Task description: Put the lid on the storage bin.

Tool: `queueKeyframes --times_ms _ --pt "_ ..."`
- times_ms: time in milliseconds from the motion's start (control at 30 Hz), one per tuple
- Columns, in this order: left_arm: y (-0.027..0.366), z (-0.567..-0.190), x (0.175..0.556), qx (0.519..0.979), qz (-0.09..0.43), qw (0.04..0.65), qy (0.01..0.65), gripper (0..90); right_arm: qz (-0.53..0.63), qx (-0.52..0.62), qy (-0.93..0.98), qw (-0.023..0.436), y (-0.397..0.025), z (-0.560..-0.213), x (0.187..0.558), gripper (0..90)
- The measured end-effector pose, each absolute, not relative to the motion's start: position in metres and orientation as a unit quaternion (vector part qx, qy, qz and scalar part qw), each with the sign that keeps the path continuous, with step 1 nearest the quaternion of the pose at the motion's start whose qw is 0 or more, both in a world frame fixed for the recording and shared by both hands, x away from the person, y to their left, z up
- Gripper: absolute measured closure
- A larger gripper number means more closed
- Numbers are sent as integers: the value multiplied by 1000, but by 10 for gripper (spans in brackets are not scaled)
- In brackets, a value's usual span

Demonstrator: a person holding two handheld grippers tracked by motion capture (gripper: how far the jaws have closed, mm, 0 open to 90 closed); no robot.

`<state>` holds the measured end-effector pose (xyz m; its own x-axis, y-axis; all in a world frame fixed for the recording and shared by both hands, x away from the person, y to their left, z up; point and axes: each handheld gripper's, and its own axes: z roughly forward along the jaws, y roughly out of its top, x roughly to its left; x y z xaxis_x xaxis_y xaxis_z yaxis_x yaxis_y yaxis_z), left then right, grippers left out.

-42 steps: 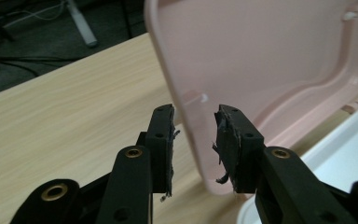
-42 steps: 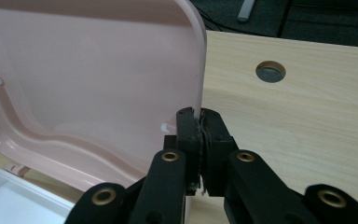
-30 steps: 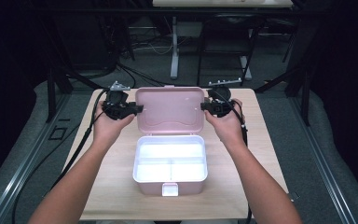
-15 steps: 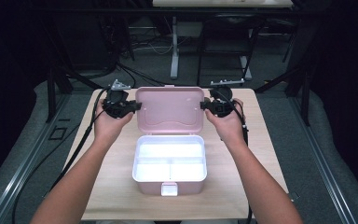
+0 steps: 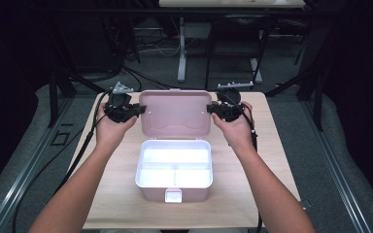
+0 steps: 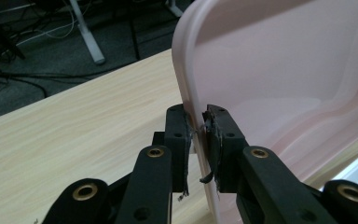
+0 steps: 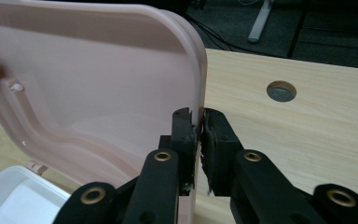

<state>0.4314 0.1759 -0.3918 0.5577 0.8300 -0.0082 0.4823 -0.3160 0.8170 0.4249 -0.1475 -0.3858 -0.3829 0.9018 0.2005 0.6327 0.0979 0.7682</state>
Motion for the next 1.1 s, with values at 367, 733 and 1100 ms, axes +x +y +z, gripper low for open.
queueKeyframes --times_ms 367,733,1100 --pt "179 -384 417 788 208 416 404 777 421 513 727 178 -147 -380 410 799" --pt "183 -378 405 795 199 419 390 759 425 486 741 183 -147 -374 394 776" --pt "184 -371 398 789 190 441 384 683 422 482 745 188 -148 -369 387 758"
